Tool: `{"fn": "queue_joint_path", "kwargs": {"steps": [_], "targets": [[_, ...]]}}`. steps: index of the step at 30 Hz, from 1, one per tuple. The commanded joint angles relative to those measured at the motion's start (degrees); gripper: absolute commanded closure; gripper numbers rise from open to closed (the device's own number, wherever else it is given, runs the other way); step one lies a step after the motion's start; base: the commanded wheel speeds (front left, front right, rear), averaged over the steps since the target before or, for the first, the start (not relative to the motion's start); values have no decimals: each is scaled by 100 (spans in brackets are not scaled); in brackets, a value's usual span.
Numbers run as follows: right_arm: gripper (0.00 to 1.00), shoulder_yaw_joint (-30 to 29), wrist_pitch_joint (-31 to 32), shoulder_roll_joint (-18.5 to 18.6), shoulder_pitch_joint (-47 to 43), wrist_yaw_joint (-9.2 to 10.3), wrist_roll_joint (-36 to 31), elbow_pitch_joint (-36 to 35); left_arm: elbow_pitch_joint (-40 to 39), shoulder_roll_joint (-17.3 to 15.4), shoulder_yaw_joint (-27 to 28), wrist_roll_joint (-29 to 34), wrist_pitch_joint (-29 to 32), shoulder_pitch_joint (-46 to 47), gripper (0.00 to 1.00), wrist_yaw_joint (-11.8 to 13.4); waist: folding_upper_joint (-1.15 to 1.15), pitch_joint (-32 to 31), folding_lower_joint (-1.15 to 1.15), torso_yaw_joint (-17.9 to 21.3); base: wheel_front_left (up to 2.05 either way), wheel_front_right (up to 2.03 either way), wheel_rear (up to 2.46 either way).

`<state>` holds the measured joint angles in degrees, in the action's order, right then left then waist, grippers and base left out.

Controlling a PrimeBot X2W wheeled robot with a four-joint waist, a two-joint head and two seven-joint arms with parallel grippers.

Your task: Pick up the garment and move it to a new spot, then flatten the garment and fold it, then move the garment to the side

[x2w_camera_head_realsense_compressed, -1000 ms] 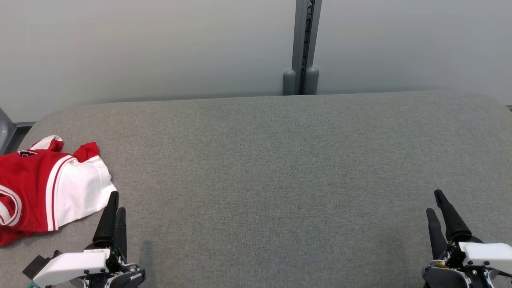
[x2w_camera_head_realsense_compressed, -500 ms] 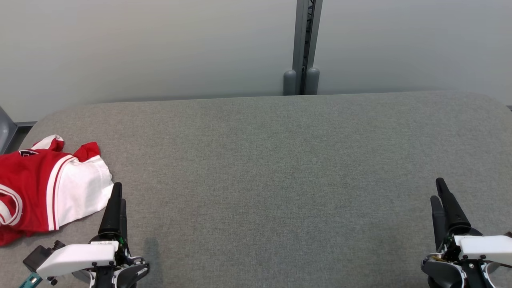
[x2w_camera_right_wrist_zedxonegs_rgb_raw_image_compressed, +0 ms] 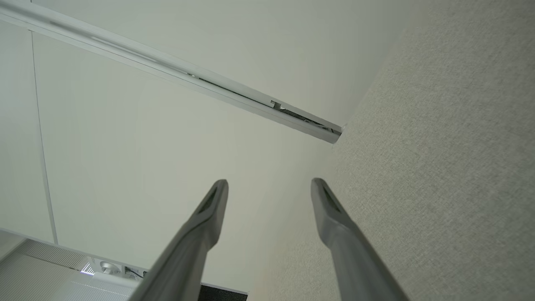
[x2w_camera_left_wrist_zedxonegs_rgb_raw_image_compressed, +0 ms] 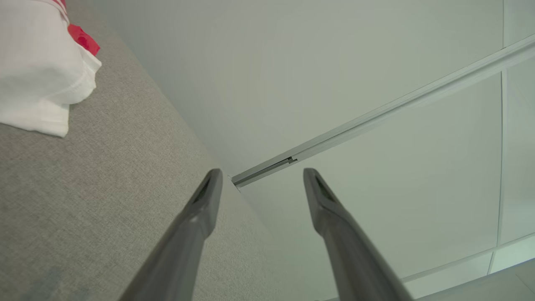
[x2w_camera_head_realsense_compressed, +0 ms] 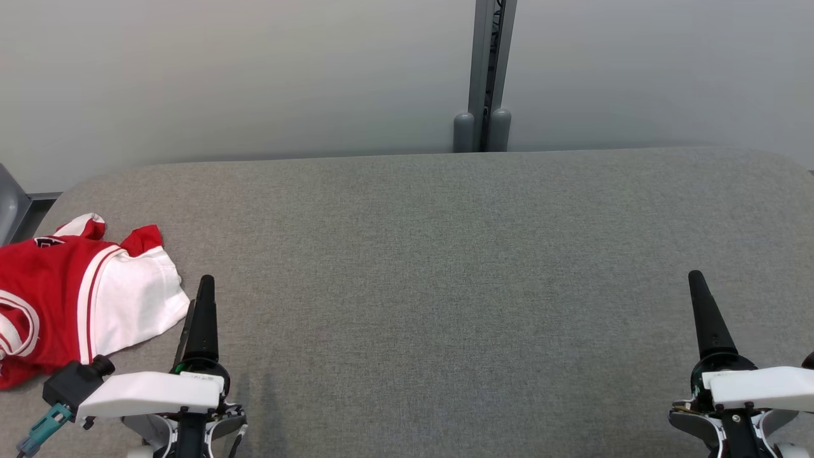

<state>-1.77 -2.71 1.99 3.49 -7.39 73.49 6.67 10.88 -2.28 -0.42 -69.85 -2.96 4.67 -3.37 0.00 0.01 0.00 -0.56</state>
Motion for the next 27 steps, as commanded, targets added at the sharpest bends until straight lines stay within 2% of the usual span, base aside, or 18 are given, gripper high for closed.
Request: {"fn": "queue_joint_path", "kwargs": {"steps": [1, 8, 15, 20, 27], "targets": [[0, 8, -79, 56, 41, -7, -269, -119, -120, -38, -43, 280, -54, 147, 0, 45, 0, 0, 0, -2, 0, 0, 0], [0, 161, -235, 91, 49, -8, -1591, -168, -138, -43, -195, 1476, -206, 131, 0, 154, 0, 3, 0, -13, 0, 0, 0], [0, 257, -366, 103, 15, -9, -2559, -235, -150, -60, -311, 2476, -331, 129, 0, 303, 0, -7, 0, -29, 0, 0, 0], [0, 272, -418, 120, -18, -9, -3261, -242, -136, -60, -380, 2951, -418, 135, 0, 375, 0, -9, 0, -43, 0, 0, 0], [0, 323, -410, 119, -38, -10, -3805, -257, -163, -69, -471, 3530, -511, 137, 0, 459, 0, -6, 0, -54, 0, 0, 0]]}}
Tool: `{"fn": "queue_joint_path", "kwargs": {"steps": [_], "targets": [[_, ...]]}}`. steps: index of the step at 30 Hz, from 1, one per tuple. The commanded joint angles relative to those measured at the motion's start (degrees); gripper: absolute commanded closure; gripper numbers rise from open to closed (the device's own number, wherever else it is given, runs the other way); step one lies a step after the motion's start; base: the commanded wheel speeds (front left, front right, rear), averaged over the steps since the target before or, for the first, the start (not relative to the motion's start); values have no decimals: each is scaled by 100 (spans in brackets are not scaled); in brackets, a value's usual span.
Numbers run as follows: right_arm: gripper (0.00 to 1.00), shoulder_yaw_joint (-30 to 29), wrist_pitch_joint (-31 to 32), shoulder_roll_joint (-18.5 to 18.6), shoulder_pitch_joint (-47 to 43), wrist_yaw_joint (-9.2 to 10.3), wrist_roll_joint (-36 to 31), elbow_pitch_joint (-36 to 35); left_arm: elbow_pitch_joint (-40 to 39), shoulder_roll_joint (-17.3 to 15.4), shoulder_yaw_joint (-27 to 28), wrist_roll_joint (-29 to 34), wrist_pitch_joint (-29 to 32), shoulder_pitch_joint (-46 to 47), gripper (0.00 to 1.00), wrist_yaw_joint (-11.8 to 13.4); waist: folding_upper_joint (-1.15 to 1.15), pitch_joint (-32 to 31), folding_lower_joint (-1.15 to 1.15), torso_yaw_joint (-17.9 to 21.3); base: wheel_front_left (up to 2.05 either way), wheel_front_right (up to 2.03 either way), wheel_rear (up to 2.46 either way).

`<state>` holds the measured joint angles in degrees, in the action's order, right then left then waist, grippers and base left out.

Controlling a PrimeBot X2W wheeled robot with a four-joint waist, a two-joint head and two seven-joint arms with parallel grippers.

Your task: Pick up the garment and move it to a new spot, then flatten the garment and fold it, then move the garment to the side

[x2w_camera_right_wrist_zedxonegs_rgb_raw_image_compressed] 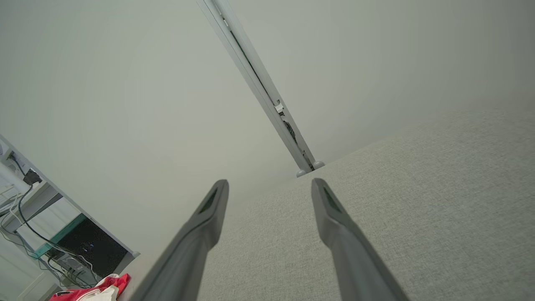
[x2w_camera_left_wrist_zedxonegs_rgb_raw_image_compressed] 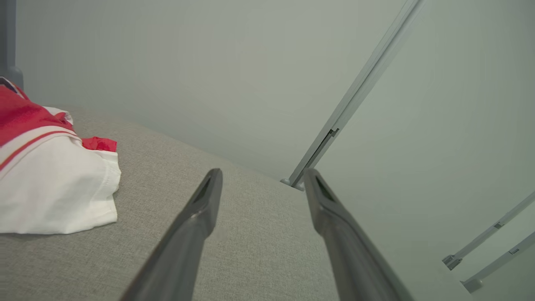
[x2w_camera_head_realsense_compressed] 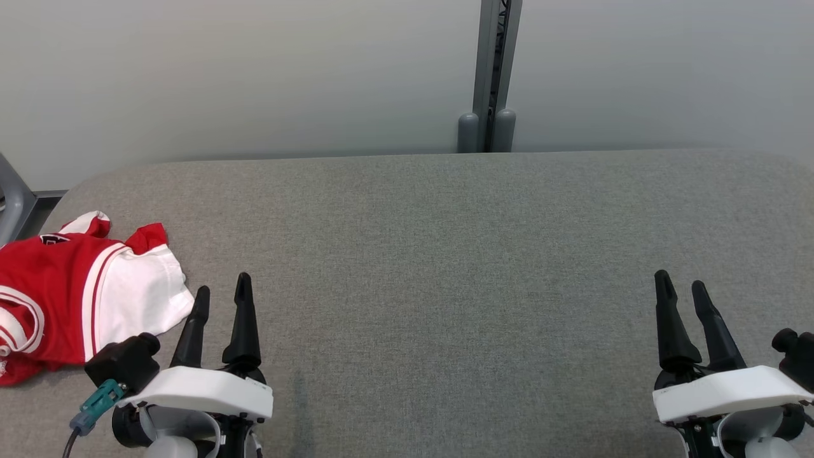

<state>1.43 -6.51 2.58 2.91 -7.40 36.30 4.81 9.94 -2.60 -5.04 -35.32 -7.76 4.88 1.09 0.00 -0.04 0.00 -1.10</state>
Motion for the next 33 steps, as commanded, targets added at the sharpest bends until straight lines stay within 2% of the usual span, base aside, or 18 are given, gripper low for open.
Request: {"fn": "queue_joint_path", "kwargs": {"steps": [1, 16, 33], "targets": [[0, 3, -35, 60, 22, -9, -163, -77, -69, -37, -24, 154, -46, 117, 0, 31, 0, 1, 0, -1, 0, 0, 0], [0, 63, -182, 69, 48, -10, -1195, -156, -28, -39, -159, 1060, -262, 167, 0, 175, 0, 26, 0, -16, 0, 0, 0], [0, 114, -356, 60, -59, -12, -1842, -265, -21, -37, -256, 1639, -479, 179, 0, 271, 0, 21, 0, -26, 0, 0, 0]]}}
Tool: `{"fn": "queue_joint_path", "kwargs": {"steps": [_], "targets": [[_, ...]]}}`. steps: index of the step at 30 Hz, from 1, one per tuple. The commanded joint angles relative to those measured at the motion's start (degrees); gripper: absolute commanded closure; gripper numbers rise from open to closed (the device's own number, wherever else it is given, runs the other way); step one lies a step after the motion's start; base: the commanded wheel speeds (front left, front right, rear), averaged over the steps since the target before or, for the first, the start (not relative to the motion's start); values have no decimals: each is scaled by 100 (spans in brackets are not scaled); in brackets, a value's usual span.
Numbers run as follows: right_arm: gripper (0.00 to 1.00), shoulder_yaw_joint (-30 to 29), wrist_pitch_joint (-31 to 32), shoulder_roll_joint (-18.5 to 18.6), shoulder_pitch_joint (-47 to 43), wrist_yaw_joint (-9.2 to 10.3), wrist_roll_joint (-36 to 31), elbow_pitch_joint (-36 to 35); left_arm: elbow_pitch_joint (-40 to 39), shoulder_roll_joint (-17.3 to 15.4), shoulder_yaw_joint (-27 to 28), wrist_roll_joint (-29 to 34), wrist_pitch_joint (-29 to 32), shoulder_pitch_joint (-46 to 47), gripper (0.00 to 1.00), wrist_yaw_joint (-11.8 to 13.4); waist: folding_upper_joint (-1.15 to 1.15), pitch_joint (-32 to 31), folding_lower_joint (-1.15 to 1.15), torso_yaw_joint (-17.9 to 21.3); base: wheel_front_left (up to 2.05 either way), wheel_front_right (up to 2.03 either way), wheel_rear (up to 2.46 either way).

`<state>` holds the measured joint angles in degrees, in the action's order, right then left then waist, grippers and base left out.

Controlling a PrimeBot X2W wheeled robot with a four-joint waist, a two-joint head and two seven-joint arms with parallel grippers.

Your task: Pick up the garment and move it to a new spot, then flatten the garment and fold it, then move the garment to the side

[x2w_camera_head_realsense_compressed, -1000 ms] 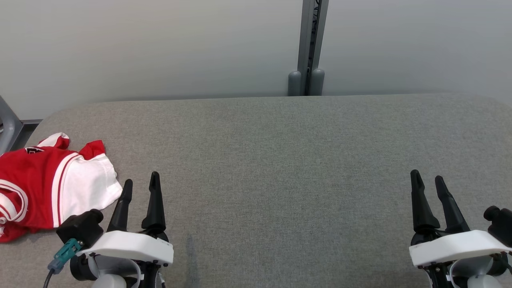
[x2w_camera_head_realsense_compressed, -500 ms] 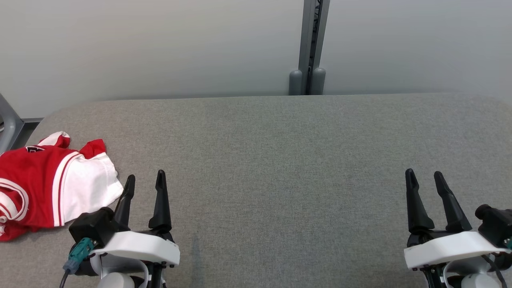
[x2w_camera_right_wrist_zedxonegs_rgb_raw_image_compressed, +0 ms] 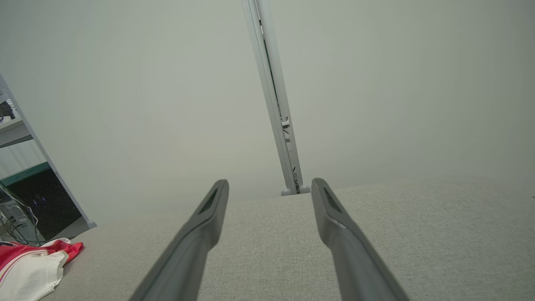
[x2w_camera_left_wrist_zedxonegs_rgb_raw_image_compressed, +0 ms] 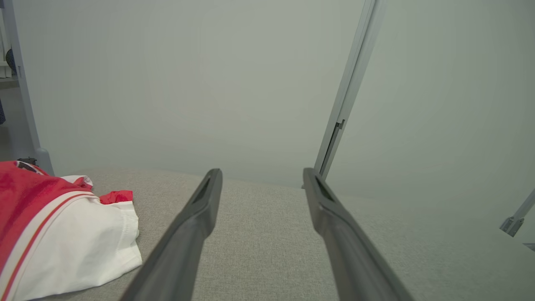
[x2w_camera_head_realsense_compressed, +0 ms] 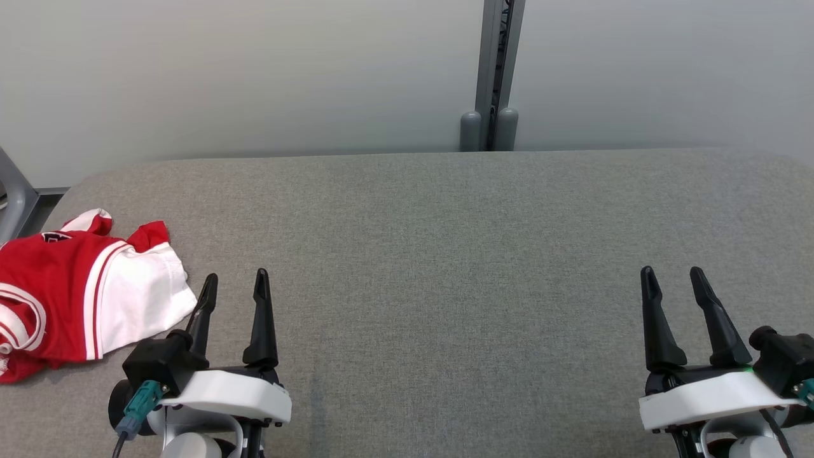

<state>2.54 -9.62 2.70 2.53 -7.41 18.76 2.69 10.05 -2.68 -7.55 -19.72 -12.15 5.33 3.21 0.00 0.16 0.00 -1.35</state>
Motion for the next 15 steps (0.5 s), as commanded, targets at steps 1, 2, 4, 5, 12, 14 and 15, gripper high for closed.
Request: {"fn": "queue_joint_path", "kwargs": {"steps": [1, 2, 4, 5, 12, 14, 15], "targets": [[0, 1, -60, 47, -21, -11, -104, -59, -27, -29, -6, 90, -56, 133, 0, 54, 0, -1, 0, -1, 0, 0, 0], [0, 3, -70, 46, -21, -12, -135, -64, -26, -30, -4, 92, -63, 130, 0, 57, 0, -3, 0, -3, 0, 0, 0], [0, 12, -75, 44, -21, -12, -152, -68, -25, -29, -20, 136, -85, 130, 0, 78, 0, -6, 0, -6, 0, 0, 0], [0, 12, -75, 44, -21, -12, -152, -68, -25, -29, -20, 136, -85, 130, 0, 78, 0, -6, 0, -6, 0, 0, 0], [0, 76, -155, 42, -29, -13, -369, -73, -37, -31, -91, 352, -165, 146, 0, 134, 0, -19, 0, -18, 0, 0, 0], [0, 84, -180, 42, -25, -13, -434, -84, -43, -31, -117, 423, -184, 148, 0, 151, 0, -20, 0, -21, 0, 0, 0], [0, 88, -187, 43, -23, -13, -462, -89, -47, -32, -129, 458, -199, 151, 0, 160, 0, -21, 0, -23, 0, 0, 0]]}}
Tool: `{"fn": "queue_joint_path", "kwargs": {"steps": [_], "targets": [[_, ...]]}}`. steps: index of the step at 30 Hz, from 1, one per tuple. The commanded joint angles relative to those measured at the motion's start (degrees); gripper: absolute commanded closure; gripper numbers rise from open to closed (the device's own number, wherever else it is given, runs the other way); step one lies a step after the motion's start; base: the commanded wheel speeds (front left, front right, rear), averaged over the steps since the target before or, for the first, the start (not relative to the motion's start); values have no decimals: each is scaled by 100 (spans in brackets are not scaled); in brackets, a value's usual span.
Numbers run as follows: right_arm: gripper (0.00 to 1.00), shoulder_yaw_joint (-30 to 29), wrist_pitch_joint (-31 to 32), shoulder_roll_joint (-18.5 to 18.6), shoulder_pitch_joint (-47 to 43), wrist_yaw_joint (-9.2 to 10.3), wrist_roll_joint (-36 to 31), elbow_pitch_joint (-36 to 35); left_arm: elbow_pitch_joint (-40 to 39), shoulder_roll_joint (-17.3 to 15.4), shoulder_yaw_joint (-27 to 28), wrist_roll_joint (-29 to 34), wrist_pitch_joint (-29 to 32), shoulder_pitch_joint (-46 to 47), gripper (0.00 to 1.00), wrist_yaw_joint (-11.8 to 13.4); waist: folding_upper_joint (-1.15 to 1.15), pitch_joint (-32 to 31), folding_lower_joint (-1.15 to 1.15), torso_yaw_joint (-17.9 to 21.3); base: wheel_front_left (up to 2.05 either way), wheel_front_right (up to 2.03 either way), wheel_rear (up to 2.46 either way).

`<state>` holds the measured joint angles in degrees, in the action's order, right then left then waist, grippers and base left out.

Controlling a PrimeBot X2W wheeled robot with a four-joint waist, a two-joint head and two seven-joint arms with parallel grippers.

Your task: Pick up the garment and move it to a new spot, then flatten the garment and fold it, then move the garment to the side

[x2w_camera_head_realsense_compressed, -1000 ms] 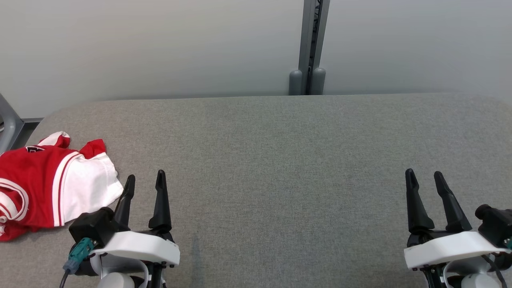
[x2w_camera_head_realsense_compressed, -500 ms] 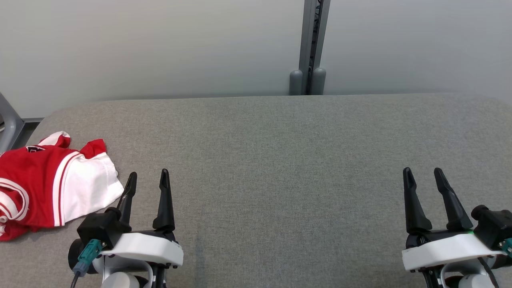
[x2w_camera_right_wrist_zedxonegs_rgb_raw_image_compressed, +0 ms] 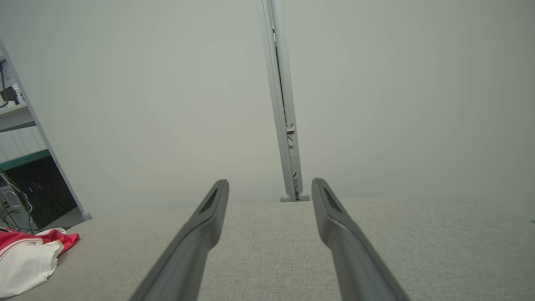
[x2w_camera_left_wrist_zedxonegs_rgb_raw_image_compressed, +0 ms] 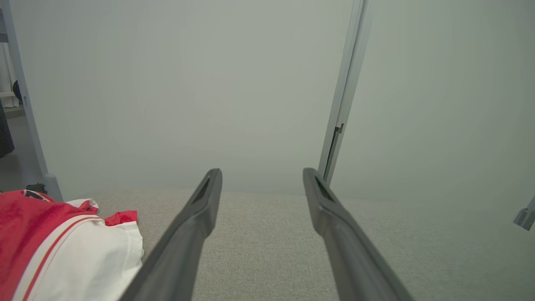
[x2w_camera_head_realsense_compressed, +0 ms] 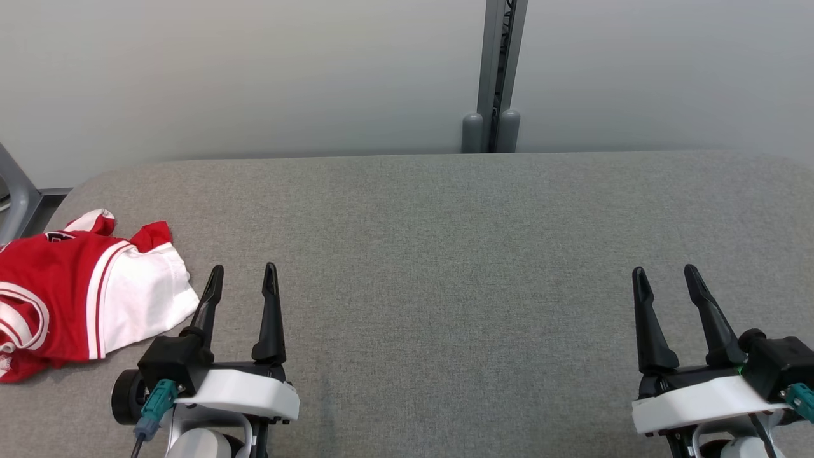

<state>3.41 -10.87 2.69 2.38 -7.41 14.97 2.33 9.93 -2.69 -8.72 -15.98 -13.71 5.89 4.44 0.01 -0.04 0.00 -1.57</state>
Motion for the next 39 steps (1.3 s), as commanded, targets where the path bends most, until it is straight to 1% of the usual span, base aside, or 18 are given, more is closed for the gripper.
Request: {"fn": "queue_joint_path", "kwargs": {"steps": [1, 12, 32, 39], "targets": [[0, 7, -57, 44, -8, -13, -109, -57, -37, -31, -23, 121, -50, 95, 0, 46, -1, -2, 0, -3, 0, 0, 0], [0, 62, -162, 47, -1, -13, -469, -87, 1, -33, -105, 475, -158, 115, 0, 121, -1, -15, 0, -28, 0, 0, 0], [0, 78, -148, 42, -19, -14, -367, -48, 71, -33, -130, 311, -149, 110, 0, 121, -1, -26, 0, -91, 0, 0, 0], [0, 80, -168, 41, -42, -14, -327, -19, 133, -33, -137, 243, -148, 136, 0, 100, -1, -15, 0, -363, 0, 0, 0]]}}
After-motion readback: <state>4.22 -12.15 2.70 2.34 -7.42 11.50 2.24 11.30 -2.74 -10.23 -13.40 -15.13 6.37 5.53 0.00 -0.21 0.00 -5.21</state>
